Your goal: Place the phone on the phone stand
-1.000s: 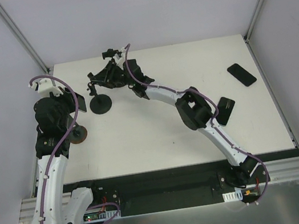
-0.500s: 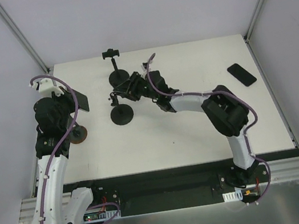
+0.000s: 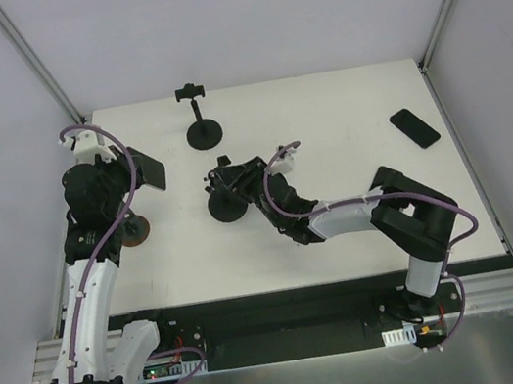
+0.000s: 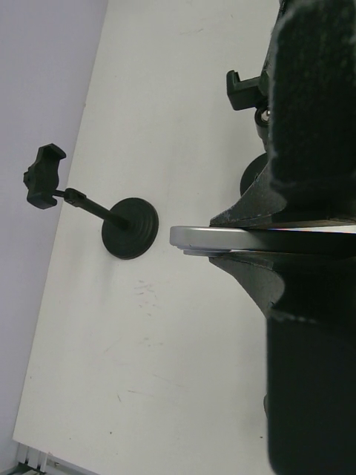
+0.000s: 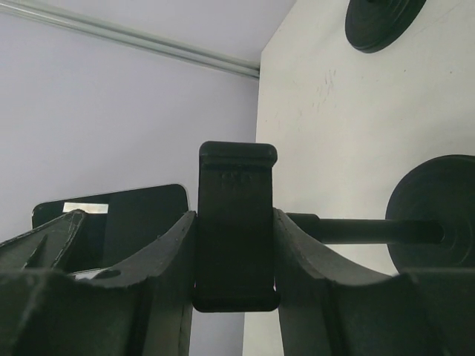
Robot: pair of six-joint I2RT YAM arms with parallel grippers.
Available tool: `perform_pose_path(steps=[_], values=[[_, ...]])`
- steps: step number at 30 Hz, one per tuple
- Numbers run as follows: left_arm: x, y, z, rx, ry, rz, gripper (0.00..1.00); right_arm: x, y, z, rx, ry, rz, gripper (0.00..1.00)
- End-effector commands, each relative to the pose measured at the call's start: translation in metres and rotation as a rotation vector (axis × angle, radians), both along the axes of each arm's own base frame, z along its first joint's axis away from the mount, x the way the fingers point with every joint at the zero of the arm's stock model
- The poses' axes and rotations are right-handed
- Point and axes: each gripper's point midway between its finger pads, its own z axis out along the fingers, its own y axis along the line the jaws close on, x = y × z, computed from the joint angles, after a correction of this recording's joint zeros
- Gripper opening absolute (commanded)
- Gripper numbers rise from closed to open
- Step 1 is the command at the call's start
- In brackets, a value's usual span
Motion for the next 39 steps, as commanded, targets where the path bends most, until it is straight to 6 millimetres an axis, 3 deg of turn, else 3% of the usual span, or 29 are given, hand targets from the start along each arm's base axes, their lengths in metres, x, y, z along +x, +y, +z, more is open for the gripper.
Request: perform_pose_path(steps=[1, 4, 6, 10, 13, 15, 17, 21, 24, 26, 27, 28, 29, 30, 31, 39], values=[[0.005, -0.006, 0.032, -0.038, -0.119, -0.033, 0.0, 0.01, -0.016, 0.053, 0.098, -0.084, -0.12, 0.5], [0.006, -0.006, 0.031, -0.037, -0.114, -0.034, 0.0, 0.005, -0.015, 0.054, 0.061, -0.1, -0.08, 0.87], [0.006, -0.007, 0.032, -0.038, -0.115, -0.037, 0.0, 0.003, -0.014, 0.056, 0.035, -0.118, -0.044, 1.0], [0.007, -0.008, 0.029, -0.036, -0.11, -0.05, 0.0, -0.019, -0.008, 0.062, -0.118, -0.196, 0.147, 0.96], [0.007, -0.01, 0.031, -0.036, -0.111, -0.062, 0.0, -0.027, -0.025, 0.049, -0.358, -0.253, 0.236, 0.96], [0.006, -0.014, 0.033, -0.041, -0.115, -0.08, 0.0, -0.015, -0.048, 0.036, -0.554, -0.301, 0.273, 0.96], [0.006, -0.016, 0.032, -0.042, -0.115, -0.089, 0.0, -0.006, -0.06, 0.029, -0.667, -0.401, 0.424, 0.96], [0.007, -0.026, 0.033, -0.041, -0.125, -0.142, 0.0, 0.016, -0.09, 0.021, -0.809, -0.535, 0.597, 0.99], [0.006, -0.043, 0.034, -0.053, -0.126, -0.23, 0.0, 0.017, -0.099, 0.017, -0.894, -0.699, 0.762, 0.89], [0.003, -0.056, 0.038, -0.06, -0.132, -0.297, 0.0, 0.026, -0.1, 0.026, -0.936, -0.791, 0.785, 0.84], [0.002, -0.059, 0.038, -0.06, -0.134, -0.312, 0.0, 0.033, -0.099, 0.017, -0.944, -0.786, 0.805, 0.8], [0.001, -0.062, 0.039, -0.051, -0.138, -0.327, 0.0, 0.042, -0.097, 0.034, -0.945, -0.856, 0.81, 0.68], [-0.001, -0.065, 0.041, -0.043, -0.146, -0.339, 0.0, 0.044, -0.094, 0.034, -0.94, -0.878, 0.837, 0.6], [-0.002, -0.066, 0.042, -0.036, -0.151, -0.343, 0.0, 0.044, -0.092, 0.02, -0.945, -0.858, 0.89, 0.55], [-0.002, -0.066, 0.041, -0.022, -0.154, -0.343, 0.0, 0.045, -0.086, 0.023, -0.958, -0.895, 0.897, 0.52], [-0.009, -0.073, 0.049, -0.032, -0.171, -0.385, 0.0, 0.05, -0.063, 0.019, -0.933, -0.968, 0.913, 0.54]])
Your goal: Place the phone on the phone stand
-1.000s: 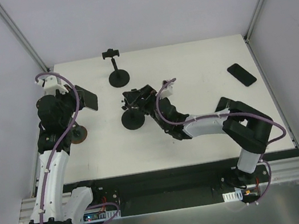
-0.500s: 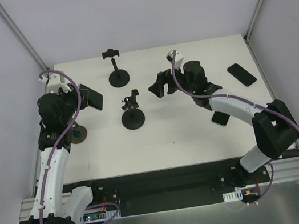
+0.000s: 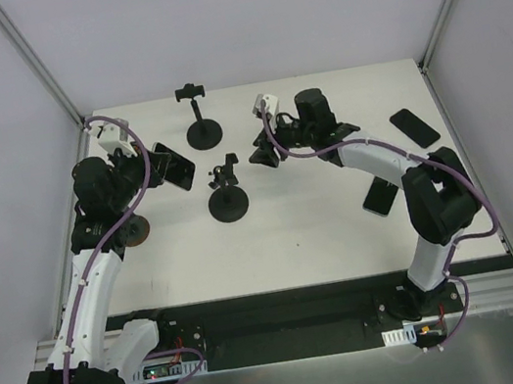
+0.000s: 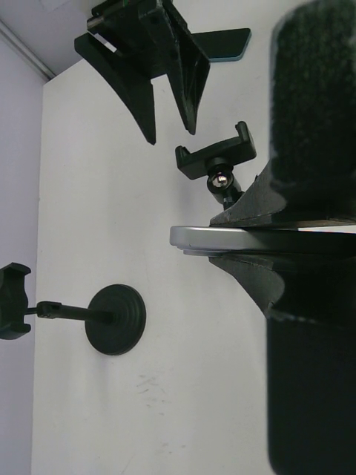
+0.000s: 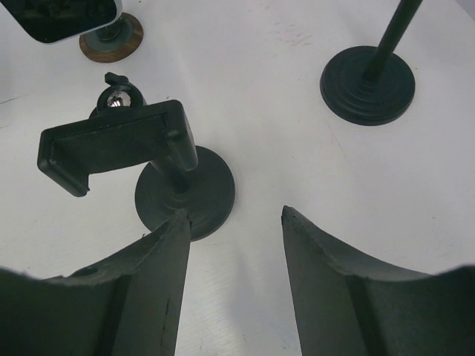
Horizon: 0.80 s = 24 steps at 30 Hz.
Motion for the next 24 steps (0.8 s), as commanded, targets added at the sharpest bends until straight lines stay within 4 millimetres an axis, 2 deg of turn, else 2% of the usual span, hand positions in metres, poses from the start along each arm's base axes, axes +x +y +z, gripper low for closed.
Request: perform_pose_path(steps=[1, 10, 24], values=[[-0.005, -0.011, 0.051, -0.019, -0.165, -0.068, 0.0, -0.003, 0.022, 0.024, 0.049, -0.103, 0.129, 0.54], [-0.009, -0.016, 0.055, -0.037, -0.166, -0.093, 0.0, -0.004, 0.043, 0.023, 0.054, -0.12, 0.142, 0.43], [-0.011, -0.018, 0.053, -0.024, -0.171, -0.091, 0.0, -0.008, 0.053, 0.028, 0.051, -0.142, 0.155, 0.37]])
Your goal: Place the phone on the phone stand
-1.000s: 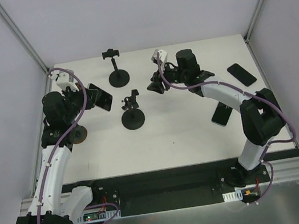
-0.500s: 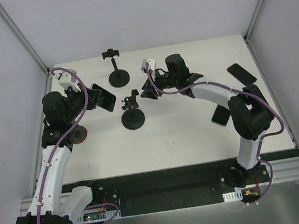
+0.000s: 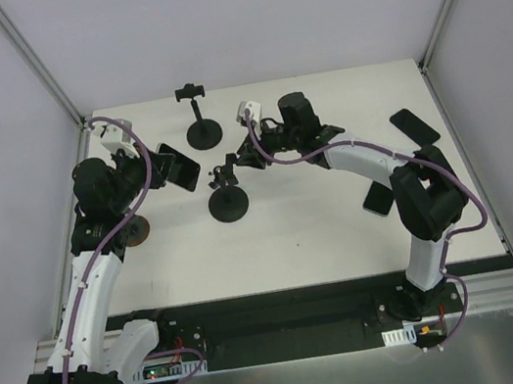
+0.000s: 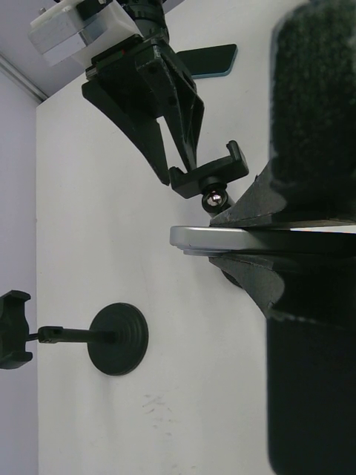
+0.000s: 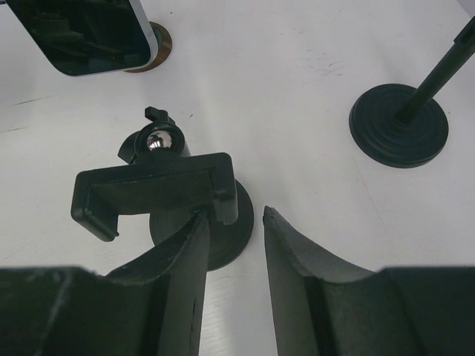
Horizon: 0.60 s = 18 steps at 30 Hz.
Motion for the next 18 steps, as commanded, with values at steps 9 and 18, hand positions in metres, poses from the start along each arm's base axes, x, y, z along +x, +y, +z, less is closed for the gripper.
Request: perform_pose_path(steps=[9, 18], values=[[-0.002, -0.009, 0.046, -0.014, -0.153, -0.039, 0.0, 0.003, 0.019, 0.032, 0.046, -0.106, 0.06, 0.33], [-0.007, -0.018, 0.049, -0.018, -0.157, -0.104, 0.0, -0.005, 0.025, 0.03, 0.038, -0.091, 0.105, 0.19]])
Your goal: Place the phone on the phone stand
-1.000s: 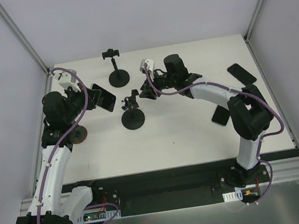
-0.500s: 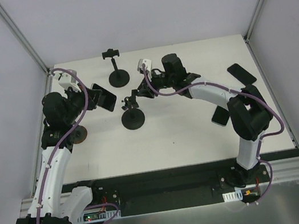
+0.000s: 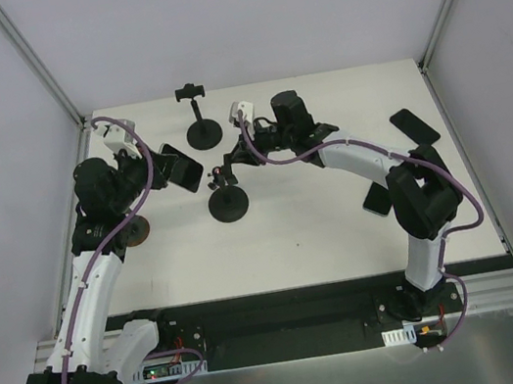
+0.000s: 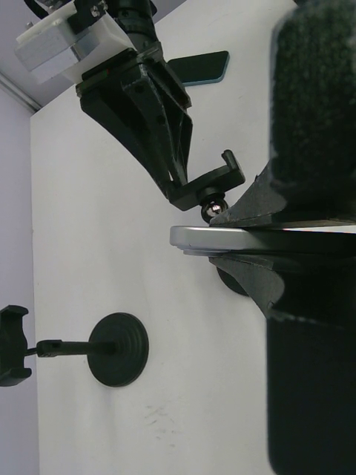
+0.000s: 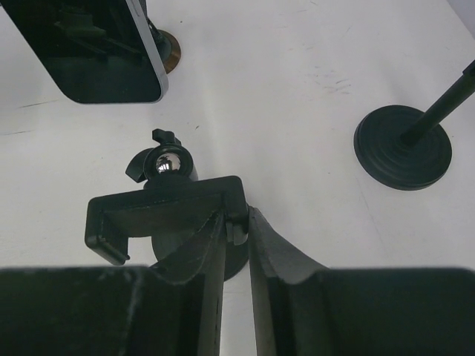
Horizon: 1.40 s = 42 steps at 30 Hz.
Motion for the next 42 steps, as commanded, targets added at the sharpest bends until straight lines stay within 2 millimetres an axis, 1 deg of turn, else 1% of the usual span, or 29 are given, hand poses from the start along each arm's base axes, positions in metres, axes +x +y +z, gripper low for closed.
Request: perform_pose_path(steps=[1, 2, 3, 5, 6, 7, 8, 10, 11, 13, 14, 15, 16, 17, 18, 19, 22, 23, 24, 25, 26, 27, 29, 34, 35, 37, 38, 40, 42], values=[[-0.005, -0.015, 0.052, -0.024, -0.159, -0.093, 0.0, -0.005, 0.011, 0.019, 0.031, -0.056, 0.071, 0.17], [-0.007, -0.017, 0.053, -0.024, -0.161, -0.11, 0.0, -0.006, 0.01, 0.021, 0.03, -0.058, 0.07, 0.14], [-0.012, -0.023, 0.058, -0.032, -0.167, -0.152, 0.0, -0.007, 0.01, 0.02, 0.027, -0.058, 0.072, 0.09], [-0.017, -0.029, 0.062, -0.04, -0.17, -0.198, 0.0, -0.009, 0.01, 0.023, 0.03, -0.063, 0.072, 0.06], [-0.02, -0.031, 0.064, -0.047, -0.169, -0.218, 0.0, -0.009, 0.009, 0.021, 0.025, -0.061, 0.059, 0.01], [-0.025, -0.036, 0.069, -0.054, -0.174, -0.262, 0.0, -0.01, 0.009, 0.022, 0.024, -0.061, 0.047, 0.0], [-0.028, -0.039, 0.071, -0.056, -0.178, -0.282, 0.0, -0.01, 0.008, 0.027, 0.032, -0.072, 0.032, 0.0], [-0.036, -0.044, 0.077, -0.065, -0.187, -0.334, 0.0, -0.007, 0.004, 0.024, 0.017, -0.045, -0.041, 0.0], [-0.038, -0.046, 0.079, -0.066, -0.189, -0.348, 0.0, -0.006, 0.002, 0.03, 0.02, -0.045, -0.07, 0.0], [-0.045, -0.053, 0.082, -0.075, -0.198, -0.412, 0.0, -0.001, -0.005, 0.025, 0.012, 0.005, -0.174, 0.0], [-0.047, -0.056, 0.082, -0.086, -0.191, -0.44, 0.0, -0.001, -0.007, 0.033, 0.029, 0.009, -0.208, 0.01], [-0.045, -0.06, 0.081, -0.105, -0.168, -0.466, 0.0, -0.001, -0.008, 0.032, 0.026, 0.017, -0.26, 0.0], [-0.05, -0.067, 0.081, -0.115, -0.163, -0.518, 0.0, -0.006, -0.011, 0.031, 0.021, 0.013, -0.279, 0.0], [-0.051, -0.072, 0.081, -0.126, -0.156, -0.544, 0.0, -0.007, -0.013, 0.03, 0.021, 0.001, -0.306, 0.0], [-0.049, -0.077, 0.074, -0.13, -0.14, -0.572, 0.0, -0.007, -0.013, 0.031, 0.019, -0.011, -0.343, 0.0], [-0.055, -0.086, 0.078, -0.123, -0.185, -0.634, 0.0, -0.009, -0.012, 0.033, 0.042, 0.008, -0.346, 0.0], [-0.086, -0.108, 0.062, -0.037, -0.308, -0.875, 0.0, -0.018, -0.004, 0.034, 0.052, 0.028, -0.292, 0.0], [-0.104, -0.121, 0.055, 0.025, -0.422, -0.997, 0.0, -0.021, -0.002, 0.037, 0.056, 0.026, -0.267, 0.01], [-0.111, -0.125, 0.046, 0.036, -0.44, -1.04, 0.0, -0.026, 0.002, 0.037, 0.059, 0.034, -0.231, 0.01], [-0.114, -0.128, 0.044, 0.058, -0.481, -1.068, 0.0, -0.027, 0.002, 0.035, 0.054, 0.042, -0.223, 0.0], [-0.114, -0.13, 0.044, 0.073, -0.505, -1.081, 0.0, -0.028, 0.004, 0.035, 0.053, 0.041, -0.213, 0.0], [-0.11, -0.131, 0.045, 0.071, -0.497, -1.094, 0.0, -0.031, 0.006, 0.035, 0.055, 0.043, -0.187, 0.0], [-0.105, -0.133, 0.04, 0.072, -0.456, -1.116, 0.0, -0.034, 0.009, 0.035, 0.061, 0.047, -0.151, 0.0], [-0.08, -0.15, 0.035, 0.077, -0.436, -1.131, 0.0, -0.04, 0.012, 0.033, 0.063, 0.055, -0.101, 0.0], [-0.076, -0.151, 0.036, 0.087, -0.45, -1.128, 0.0, -0.04, 0.012, 0.032, 0.063, 0.055, -0.1, 0.01], [-0.068, -0.154, 0.028, 0.089, -0.426, -1.135, 0.0, -0.04, 0.012, 0.031, 0.074, 0.062, -0.09, 0.01], [-0.063, -0.155, 0.033, 0.101, -0.447, -1.138, 0.0, -0.037, 0.01, 0.031, 0.08, 0.066, -0.095, 0.0], [-0.055, -0.156, 0.022, 0.098, -0.38, -1.145, 0.0, -0.034, 0.008, 0.028, 0.082, 0.075, -0.1, 0.0], [-0.044, -0.156, 0.021, 0.109, -0.389, -1.138, 0.0, -0.032, 0.005, 0.028, 0.086, 0.079, -0.102, 0.0]])
